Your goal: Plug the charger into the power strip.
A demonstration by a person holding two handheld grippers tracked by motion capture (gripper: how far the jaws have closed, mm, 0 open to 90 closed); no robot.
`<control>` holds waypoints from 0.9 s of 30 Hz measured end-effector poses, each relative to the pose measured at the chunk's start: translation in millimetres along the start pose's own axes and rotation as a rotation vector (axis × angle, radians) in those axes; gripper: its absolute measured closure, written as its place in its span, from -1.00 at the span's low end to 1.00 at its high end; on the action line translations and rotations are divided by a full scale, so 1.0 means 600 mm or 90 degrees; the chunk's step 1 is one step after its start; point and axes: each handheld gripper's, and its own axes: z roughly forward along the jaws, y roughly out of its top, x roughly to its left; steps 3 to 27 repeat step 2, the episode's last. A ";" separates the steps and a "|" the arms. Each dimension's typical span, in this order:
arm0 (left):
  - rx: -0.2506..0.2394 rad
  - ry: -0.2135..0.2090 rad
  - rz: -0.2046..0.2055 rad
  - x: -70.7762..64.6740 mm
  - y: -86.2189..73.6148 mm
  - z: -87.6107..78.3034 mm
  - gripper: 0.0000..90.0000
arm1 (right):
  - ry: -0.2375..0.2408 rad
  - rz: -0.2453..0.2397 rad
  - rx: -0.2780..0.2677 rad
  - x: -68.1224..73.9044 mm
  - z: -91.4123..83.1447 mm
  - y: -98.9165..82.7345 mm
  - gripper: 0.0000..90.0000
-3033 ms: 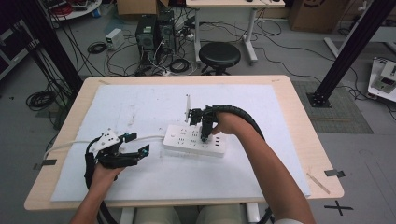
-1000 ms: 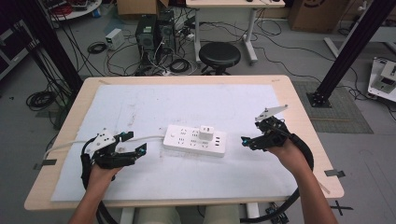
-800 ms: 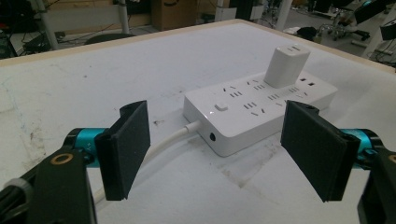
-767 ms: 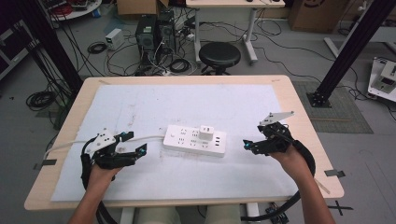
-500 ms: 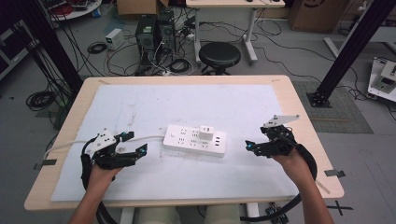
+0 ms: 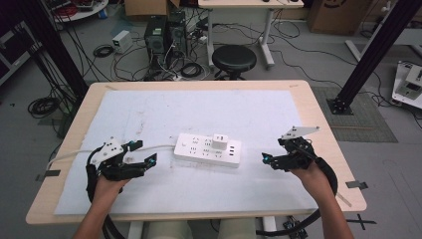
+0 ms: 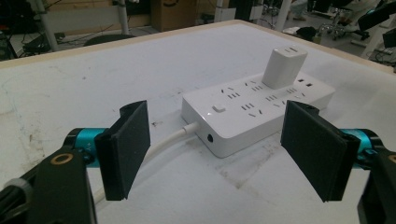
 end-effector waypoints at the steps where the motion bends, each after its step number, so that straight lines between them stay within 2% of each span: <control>1: 0.001 0.000 0.001 0.000 0.000 0.000 -0.47 | 0.000 0.003 -0.001 0.000 0.000 -0.001 -0.53; 27: 0.000 -0.001 0.002 -0.001 0.001 0.000 -0.47 | -0.001 0.004 -0.002 0.000 0.001 -0.002 -0.54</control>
